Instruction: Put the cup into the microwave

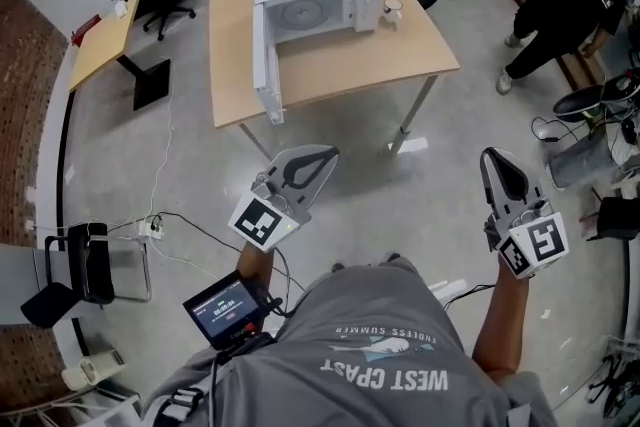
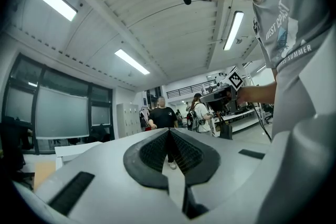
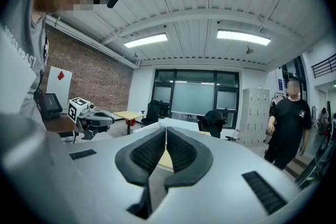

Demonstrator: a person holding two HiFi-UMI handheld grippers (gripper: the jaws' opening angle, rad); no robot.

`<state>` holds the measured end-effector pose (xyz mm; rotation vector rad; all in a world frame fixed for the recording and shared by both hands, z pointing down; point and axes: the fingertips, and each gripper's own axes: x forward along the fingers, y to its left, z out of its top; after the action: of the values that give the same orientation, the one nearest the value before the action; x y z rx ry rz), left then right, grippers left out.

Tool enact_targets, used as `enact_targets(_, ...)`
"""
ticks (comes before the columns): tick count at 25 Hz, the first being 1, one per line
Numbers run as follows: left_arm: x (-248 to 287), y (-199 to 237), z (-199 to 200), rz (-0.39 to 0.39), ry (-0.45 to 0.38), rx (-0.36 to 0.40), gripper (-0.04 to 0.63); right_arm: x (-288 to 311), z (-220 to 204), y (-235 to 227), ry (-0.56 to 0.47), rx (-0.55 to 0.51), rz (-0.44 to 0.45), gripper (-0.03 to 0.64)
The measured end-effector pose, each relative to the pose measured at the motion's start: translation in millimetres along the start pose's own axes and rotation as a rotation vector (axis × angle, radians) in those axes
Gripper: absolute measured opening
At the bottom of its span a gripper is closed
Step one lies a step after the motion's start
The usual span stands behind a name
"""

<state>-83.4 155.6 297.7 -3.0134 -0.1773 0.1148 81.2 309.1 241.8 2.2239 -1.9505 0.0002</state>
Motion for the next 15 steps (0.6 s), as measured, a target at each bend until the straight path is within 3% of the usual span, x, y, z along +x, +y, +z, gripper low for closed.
enact_targets(9,-5,53,-26,0.081,0.068,-0.009,0.020,88,-2,-19,-0.006,0.003,0.087,0.020)
enact_targets(15,8,109,-37,0.182,0.098,-0.001,0.020,177,-7,-47,-0.012,0.028,0.177,0.020)
